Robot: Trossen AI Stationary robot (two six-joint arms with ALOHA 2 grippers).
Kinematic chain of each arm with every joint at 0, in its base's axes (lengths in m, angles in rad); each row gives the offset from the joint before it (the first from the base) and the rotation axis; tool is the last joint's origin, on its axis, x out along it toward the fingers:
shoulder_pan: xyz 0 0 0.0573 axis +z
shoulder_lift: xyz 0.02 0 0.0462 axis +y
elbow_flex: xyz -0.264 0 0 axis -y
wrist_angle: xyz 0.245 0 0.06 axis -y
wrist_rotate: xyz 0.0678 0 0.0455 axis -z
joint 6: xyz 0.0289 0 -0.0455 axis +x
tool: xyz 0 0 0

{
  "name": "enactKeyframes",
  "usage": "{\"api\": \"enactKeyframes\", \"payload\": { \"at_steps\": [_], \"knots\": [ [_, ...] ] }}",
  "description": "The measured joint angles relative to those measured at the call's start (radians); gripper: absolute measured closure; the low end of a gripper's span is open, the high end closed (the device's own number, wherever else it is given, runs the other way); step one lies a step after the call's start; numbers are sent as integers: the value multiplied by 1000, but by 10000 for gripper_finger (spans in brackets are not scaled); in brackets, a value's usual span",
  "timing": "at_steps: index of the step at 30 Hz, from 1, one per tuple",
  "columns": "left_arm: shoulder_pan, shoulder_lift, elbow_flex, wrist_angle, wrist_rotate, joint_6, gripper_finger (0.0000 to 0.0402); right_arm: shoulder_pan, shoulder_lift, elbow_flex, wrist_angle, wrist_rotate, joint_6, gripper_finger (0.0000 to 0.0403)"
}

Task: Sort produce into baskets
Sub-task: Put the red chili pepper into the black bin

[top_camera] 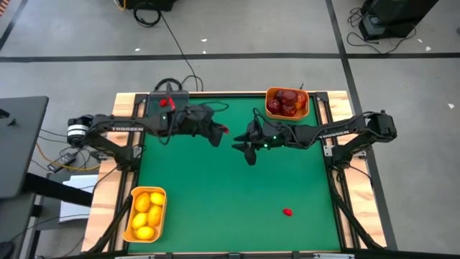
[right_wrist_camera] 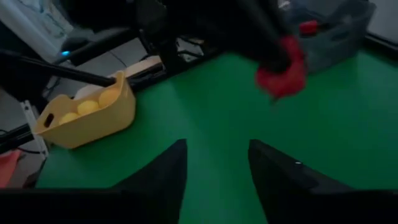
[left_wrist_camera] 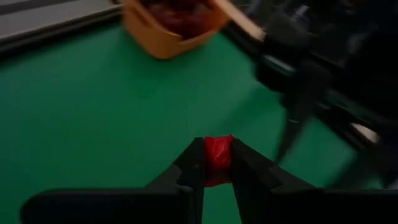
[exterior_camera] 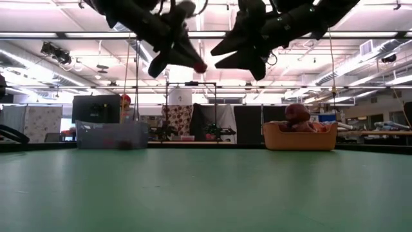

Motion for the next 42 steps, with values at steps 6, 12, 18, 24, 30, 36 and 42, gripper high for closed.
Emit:
{"api": "enactKeyframes", "payload": {
  "at_steps": [6, 12, 18, 24, 30, 36, 42],
  "knots": [
    [123, -19, 0, -77, 2, 26, 333, 1, 0, 0, -87, -10, 44, 194],
    [272, -89, -1, -281, -54, 87, 334, 12, 0, 0, -214, -9, 44, 202],
    [466, -113, 0, -383, -108, 102, 334, 17, 0, 0, -233, -2, 44, 209],
    [621, -97, 0, -474, -114, 78, 289, -3, 0, 0, -235, -9, 63, 208],
    [659, -97, 0, -484, -106, 76, 198, -5, 0, 0, -278, -9, 142, 208],
    [649, -102, 0, -433, 80, 119, 120, 10, 0, 0, -538, -86, 246, 210],
    [591, -162, 0, -405, 238, 144, 109, 180, -52, 0, -875, -4, 151, 234]
  ]
}}
